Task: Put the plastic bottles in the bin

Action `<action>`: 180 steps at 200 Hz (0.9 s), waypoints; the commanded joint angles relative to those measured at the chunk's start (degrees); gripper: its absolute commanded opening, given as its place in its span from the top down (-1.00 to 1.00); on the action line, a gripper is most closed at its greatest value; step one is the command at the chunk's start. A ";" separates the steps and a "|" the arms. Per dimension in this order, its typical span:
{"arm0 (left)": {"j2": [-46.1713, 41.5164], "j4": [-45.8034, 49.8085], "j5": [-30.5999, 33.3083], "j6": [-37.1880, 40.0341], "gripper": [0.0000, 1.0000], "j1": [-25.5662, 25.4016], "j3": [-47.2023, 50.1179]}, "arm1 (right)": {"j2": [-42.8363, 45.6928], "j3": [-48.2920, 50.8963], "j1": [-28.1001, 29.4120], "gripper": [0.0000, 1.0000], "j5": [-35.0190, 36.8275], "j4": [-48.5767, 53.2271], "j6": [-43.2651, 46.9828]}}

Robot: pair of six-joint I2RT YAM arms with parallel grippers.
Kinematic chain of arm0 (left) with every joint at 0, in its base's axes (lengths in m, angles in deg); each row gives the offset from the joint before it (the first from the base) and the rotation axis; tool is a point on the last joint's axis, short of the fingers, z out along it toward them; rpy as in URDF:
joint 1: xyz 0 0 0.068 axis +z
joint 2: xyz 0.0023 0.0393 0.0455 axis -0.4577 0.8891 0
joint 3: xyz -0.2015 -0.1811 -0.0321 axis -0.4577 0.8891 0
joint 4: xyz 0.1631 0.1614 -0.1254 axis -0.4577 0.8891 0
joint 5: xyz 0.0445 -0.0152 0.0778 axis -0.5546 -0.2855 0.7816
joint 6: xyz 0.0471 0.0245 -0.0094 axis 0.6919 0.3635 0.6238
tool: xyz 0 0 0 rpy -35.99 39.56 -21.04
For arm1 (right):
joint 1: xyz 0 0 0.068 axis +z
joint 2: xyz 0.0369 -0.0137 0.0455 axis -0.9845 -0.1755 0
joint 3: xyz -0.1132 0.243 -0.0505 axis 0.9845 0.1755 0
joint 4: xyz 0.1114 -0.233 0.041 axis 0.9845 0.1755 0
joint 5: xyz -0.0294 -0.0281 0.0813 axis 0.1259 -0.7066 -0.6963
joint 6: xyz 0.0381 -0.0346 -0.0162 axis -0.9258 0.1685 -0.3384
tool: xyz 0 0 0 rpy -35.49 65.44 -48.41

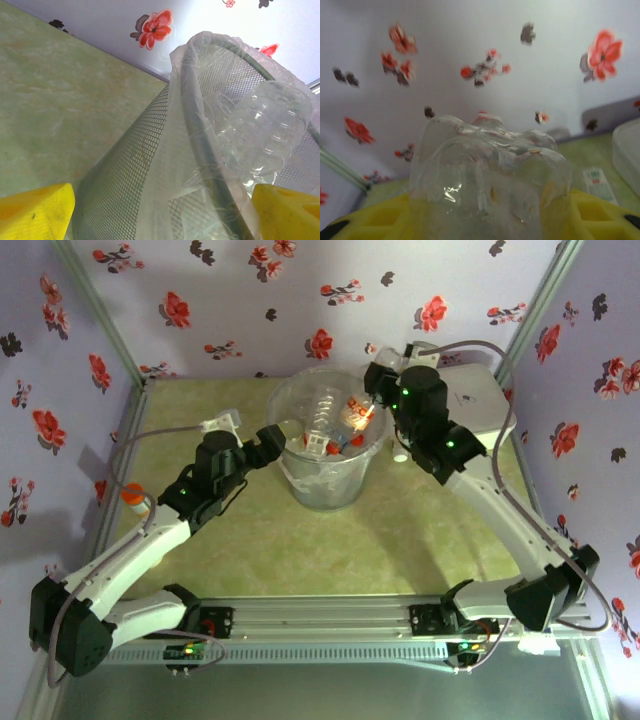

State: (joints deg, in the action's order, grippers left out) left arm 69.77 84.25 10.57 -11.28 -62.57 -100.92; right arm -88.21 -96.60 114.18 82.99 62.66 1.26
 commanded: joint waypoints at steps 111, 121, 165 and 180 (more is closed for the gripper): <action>0.00 1.79 -0.41 1.48 -0.84 0.53 0.54 | 1.87 -10.61 -0.96 -0.83 5.80 18.85 1.75; -0.07 1.77 -0.39 1.57 -0.84 0.53 0.62 | 1.09 -11.73 -2.56 -0.76 4.74 19.07 2.19; -0.48 1.94 -0.39 1.89 -0.84 0.51 0.80 | -6.13 -16.07 -8.85 0.14 -7.98 16.84 6.60; -0.70 2.22 -0.39 1.97 -0.84 0.53 0.75 | -8.89 -18.18 -8.97 0.46 -8.97 16.75 6.73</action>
State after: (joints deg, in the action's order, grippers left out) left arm 69.66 84.27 10.50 -11.21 -62.57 -100.92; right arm -92.65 -111.77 105.33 79.34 79.80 5.09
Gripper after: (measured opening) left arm 0.918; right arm 0.364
